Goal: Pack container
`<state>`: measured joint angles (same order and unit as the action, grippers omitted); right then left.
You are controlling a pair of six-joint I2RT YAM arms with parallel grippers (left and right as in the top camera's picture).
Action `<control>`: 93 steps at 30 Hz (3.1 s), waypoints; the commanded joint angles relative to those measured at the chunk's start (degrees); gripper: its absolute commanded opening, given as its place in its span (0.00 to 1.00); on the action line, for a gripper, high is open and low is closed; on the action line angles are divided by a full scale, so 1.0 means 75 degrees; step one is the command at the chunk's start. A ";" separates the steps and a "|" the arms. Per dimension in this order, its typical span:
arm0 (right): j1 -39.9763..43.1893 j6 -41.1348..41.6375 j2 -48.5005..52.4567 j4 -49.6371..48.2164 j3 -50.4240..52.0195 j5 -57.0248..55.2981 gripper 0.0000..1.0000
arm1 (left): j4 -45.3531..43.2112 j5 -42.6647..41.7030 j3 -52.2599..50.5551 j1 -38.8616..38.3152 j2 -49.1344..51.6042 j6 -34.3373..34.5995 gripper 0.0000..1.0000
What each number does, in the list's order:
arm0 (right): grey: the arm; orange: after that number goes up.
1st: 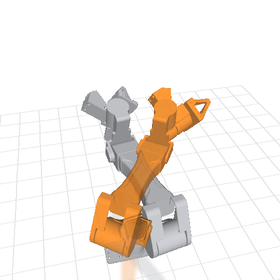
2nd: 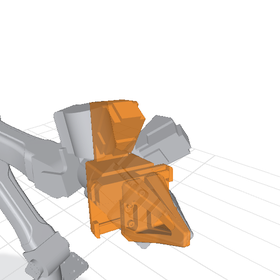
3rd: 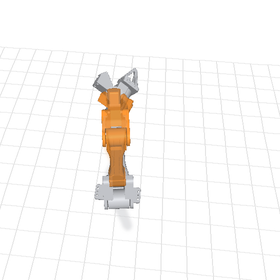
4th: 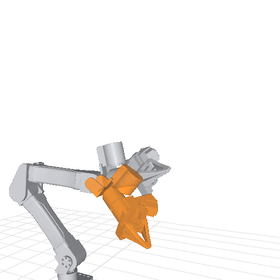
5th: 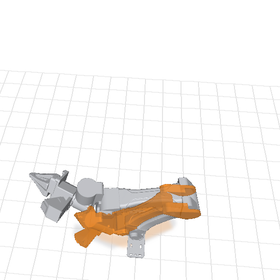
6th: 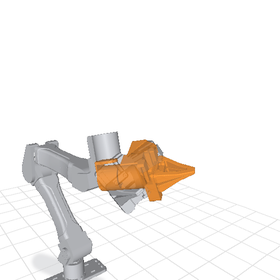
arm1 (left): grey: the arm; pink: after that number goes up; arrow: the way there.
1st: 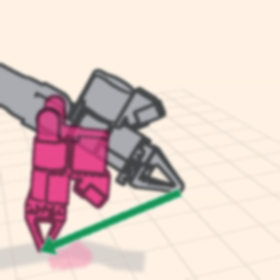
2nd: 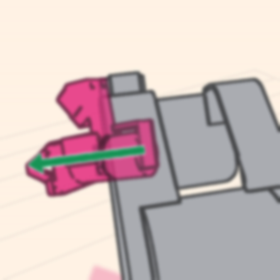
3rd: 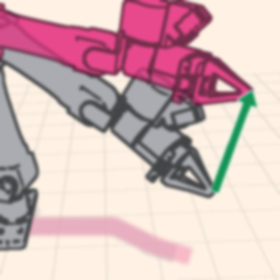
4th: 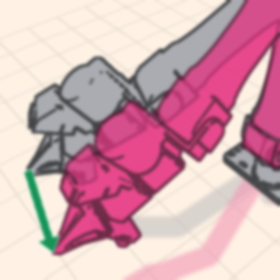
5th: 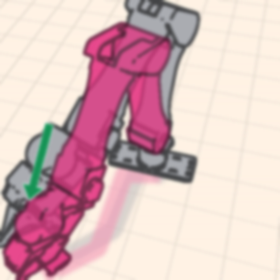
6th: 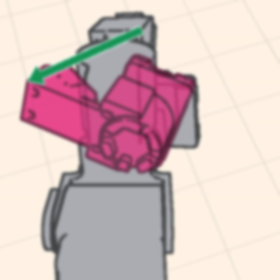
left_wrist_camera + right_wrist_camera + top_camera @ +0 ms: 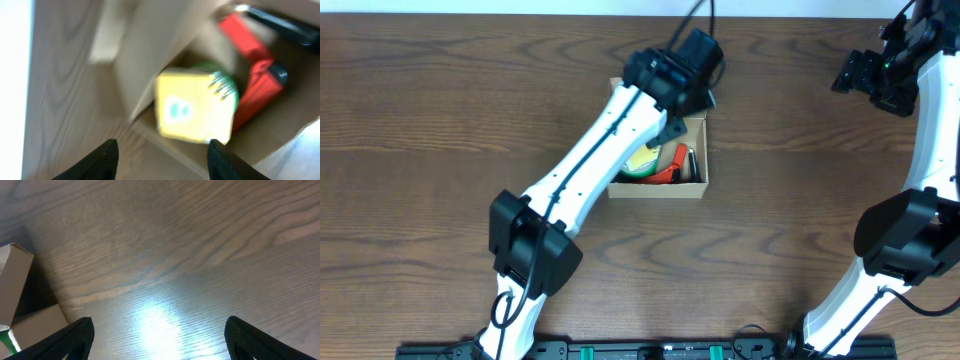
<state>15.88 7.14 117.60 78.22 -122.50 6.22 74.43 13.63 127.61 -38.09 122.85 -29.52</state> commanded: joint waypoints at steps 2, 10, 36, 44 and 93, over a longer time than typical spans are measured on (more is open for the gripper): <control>-0.0399 -0.0175 -0.0003 0.0038 -0.0006 0.0029 0.84 | 0.0420 0.0729 0.0991 0.0463 -0.0064 0.1830 0.60; -0.1501 -0.0280 -0.0003 0.0032 -0.0006 0.0029 0.76 | 0.1629 0.0443 0.1871 0.2092 -0.0169 0.3809 0.53; -0.1644 0.0268 0.2943 -0.1096 -0.0006 0.5103 0.01 | 0.2468 -0.8218 0.1836 0.5928 0.2127 0.2699 0.05; -0.1585 0.0265 0.3541 -0.1256 -0.0006 0.5863 0.01 | 0.2480 -1.0028 0.1836 0.5928 0.3465 0.2396 0.06; -0.2215 0.0676 0.4462 -0.2955 -0.0006 0.6965 0.01 | 0.0807 -1.2173 0.1836 0.5418 0.5208 0.4121 0.06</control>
<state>-0.12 11.42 150.28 56.64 -122.41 55.77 80.66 -76.36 141.08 2.28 161.27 -0.93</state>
